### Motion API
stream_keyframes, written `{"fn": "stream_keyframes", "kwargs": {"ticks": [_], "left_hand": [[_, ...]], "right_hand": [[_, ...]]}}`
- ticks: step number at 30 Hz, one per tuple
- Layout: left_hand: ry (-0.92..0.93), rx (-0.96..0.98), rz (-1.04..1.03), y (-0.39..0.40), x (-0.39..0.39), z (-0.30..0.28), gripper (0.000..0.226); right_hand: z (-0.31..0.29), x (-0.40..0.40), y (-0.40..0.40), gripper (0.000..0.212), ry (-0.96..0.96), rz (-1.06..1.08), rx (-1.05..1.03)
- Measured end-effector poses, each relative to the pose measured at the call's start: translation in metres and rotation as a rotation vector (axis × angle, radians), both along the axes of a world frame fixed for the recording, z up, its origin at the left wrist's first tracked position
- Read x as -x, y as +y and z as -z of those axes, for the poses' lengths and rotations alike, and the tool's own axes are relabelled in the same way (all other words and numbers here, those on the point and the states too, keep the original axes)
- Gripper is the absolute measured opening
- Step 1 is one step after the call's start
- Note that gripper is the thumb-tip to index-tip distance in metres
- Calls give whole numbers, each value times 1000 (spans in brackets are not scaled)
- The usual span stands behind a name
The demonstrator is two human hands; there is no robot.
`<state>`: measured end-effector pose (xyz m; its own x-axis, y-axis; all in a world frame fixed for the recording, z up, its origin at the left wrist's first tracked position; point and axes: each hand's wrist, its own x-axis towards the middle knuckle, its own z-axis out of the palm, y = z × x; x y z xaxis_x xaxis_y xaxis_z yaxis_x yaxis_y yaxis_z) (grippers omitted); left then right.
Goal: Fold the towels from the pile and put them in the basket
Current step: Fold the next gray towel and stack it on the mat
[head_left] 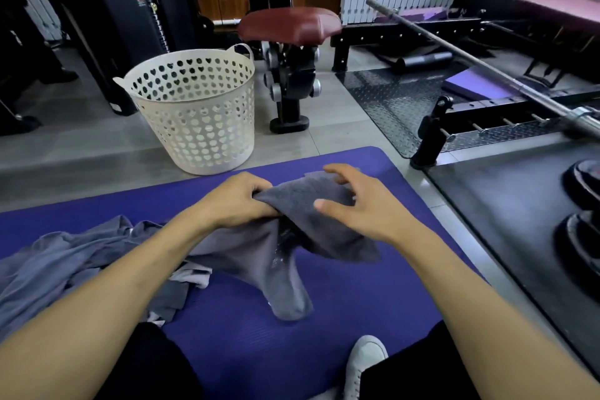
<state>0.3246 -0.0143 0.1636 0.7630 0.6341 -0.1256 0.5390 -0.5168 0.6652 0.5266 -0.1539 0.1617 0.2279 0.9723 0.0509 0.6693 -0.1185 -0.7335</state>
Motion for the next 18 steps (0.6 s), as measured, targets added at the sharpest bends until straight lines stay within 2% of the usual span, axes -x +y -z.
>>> {"fn": "stream_keyframes", "kwargs": {"ticks": [2,3,7,8,11,13,15,18], "left_hand": [[1,58,-6,-7,1,-8,35],[7,94,-8,-11,3,-13,35],[6,225,13,-16,11,-23,22],[-7,265,21,-16,13,-23,19],[-25,394,56,-11,19,-14,31],[38,364,69,-6,22,-5,26],[152,242,79,0,25,5,24],[136,174,7,4,26,4,24]], "right_hand": [[0,12,3,64,60,-90,-35],[0,17,6,60,67,-121,-52],[-3,28,14,13,9,-195,-86],[-5,29,15,14,20,-189,-108],[-15,23,12,25,146,-114,-206],[-21,18,8,22,261,-94,-225],[-21,14,6,18,262,-43,-225],[-10,3,9,19,0,97,-146]]}}
